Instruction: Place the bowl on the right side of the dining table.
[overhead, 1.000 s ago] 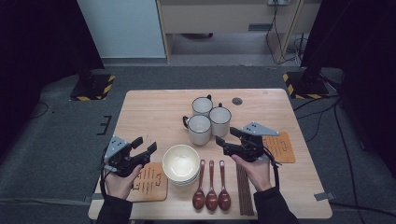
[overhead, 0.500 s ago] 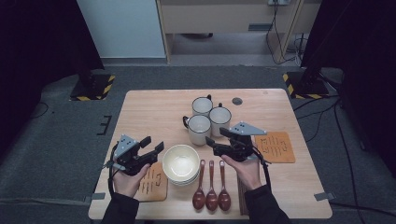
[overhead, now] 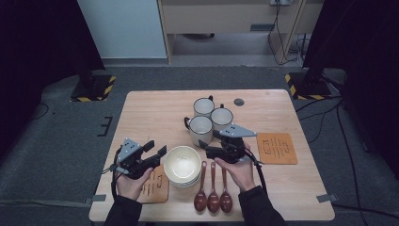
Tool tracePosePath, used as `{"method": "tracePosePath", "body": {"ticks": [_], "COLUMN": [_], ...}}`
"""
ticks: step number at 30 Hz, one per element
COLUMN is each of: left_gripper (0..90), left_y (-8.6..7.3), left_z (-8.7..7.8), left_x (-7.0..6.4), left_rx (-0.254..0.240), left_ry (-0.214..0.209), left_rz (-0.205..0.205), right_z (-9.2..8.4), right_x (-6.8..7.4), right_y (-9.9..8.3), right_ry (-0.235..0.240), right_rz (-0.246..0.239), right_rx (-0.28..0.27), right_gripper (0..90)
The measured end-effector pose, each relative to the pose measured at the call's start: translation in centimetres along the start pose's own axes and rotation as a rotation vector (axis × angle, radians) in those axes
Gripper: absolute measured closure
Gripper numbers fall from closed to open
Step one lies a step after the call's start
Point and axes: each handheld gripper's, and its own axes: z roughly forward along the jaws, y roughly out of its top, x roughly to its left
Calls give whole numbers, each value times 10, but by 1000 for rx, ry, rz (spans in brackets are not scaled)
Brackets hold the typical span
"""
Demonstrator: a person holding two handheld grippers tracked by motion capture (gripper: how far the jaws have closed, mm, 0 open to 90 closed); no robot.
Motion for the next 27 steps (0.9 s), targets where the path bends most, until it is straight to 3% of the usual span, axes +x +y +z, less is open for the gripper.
{"method": "tracePosePath", "body": {"ticks": [14, 27], "left_gripper": [462, 547], "left_y": [-10, -17], "left_z": [10, 17], "left_x": [-7, -10], "left_rx": [41, 89], "left_ry": [-19, -31], "left_rz": [24, 36], "right_z": [23, 37], "right_x": [18, 24], "right_y": [-11, -25], "right_ry": [34, 52], "right_rz": [-32, -36], "right_rx": [70, 129], "right_gripper": [393, 457]}}
